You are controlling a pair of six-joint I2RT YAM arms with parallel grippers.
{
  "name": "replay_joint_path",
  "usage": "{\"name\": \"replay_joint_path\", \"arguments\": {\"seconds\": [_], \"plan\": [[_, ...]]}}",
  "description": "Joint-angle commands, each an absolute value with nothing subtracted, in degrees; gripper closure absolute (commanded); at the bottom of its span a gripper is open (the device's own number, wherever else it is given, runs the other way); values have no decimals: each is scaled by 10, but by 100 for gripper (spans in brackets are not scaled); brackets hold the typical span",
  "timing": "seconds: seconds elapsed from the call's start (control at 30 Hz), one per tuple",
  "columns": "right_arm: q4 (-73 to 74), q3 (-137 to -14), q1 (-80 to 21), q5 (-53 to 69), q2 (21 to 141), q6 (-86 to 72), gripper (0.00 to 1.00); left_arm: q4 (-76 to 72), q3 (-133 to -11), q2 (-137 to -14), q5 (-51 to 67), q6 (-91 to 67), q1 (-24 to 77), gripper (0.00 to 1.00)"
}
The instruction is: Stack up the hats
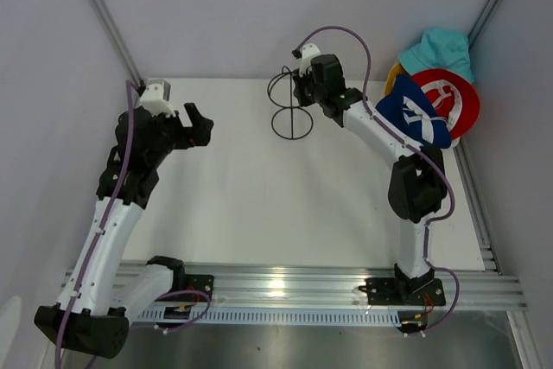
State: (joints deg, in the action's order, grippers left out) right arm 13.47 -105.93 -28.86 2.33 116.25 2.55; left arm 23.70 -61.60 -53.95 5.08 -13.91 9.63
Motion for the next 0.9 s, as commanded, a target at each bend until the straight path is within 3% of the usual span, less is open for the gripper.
{"name": "replay_joint_path", "arguments": {"seconds": [0.0,0.37,0.63,0.87], "plan": [[154,-994,-305,55,1070,15,100,236,-622,-524,13,-138,100,0],[113,-697,-344,93,811,-72,100,245,-626,-489,-12,-155,99,0],[125,-592,-416,129,667,-119,100,230,-622,-468,10,-161,76,0],[154,-555,-515,38,645,-127,100,227,-612,-464,11,-160,75,1]]}}
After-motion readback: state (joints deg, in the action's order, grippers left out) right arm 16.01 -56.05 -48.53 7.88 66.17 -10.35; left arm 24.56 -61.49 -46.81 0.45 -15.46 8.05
